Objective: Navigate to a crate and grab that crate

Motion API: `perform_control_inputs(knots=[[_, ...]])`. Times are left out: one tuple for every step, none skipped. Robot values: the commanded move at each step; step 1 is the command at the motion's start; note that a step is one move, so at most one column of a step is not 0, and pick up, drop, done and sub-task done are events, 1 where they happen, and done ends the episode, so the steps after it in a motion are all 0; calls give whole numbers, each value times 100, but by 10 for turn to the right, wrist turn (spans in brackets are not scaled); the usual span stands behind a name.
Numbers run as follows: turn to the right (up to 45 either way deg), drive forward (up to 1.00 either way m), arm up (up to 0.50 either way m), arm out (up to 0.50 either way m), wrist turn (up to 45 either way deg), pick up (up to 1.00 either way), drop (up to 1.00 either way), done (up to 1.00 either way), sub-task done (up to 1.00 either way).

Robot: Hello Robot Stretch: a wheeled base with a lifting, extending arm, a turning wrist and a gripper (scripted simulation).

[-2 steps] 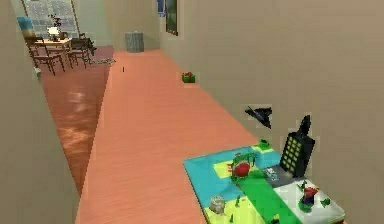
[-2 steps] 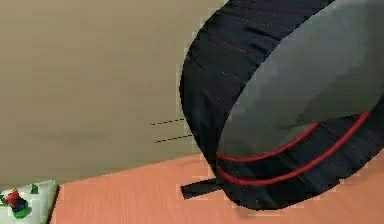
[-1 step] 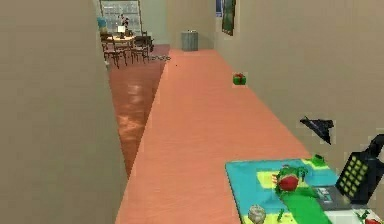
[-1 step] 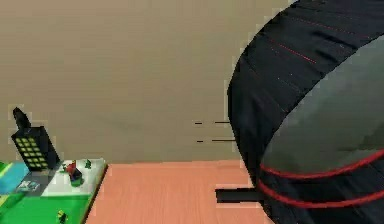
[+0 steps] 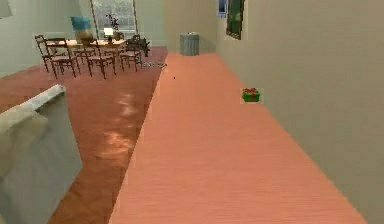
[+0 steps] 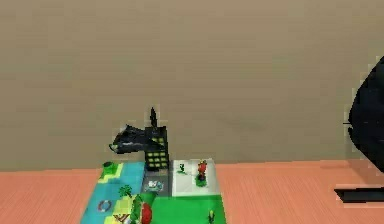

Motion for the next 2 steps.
perform_control_inputs(knots=[[-30, 0, 0, 0, 0, 0, 0, 0, 0], [0, 50, 0, 0, 0, 0, 0, 0, 0]])
